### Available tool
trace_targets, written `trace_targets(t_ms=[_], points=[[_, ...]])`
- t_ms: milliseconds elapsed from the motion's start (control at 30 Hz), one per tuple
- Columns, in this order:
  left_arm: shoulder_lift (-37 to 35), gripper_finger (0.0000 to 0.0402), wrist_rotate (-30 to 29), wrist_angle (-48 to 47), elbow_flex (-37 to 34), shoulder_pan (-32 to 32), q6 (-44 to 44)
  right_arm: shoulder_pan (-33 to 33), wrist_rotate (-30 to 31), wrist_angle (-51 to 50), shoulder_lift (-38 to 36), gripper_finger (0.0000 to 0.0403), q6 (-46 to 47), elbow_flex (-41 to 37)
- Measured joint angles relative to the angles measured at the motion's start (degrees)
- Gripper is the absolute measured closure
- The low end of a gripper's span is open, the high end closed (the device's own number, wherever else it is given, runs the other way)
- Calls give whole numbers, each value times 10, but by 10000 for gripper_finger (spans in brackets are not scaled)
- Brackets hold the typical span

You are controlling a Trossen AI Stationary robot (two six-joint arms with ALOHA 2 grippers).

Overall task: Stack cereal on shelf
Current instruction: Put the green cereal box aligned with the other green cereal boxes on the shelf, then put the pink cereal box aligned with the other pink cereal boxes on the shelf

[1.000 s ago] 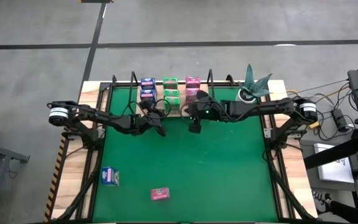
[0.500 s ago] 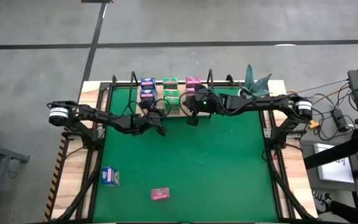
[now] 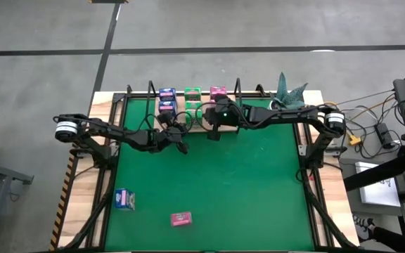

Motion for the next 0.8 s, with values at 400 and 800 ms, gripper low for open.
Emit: trace_targets(t_ms=[400,800], points=[[0,402,0,-5,0,-2,0,-3,-1,-13,-3,394,7,0],[-10,402,0,-47,0,-5,-37,-2,-1,-28,-24,394,10,0]])
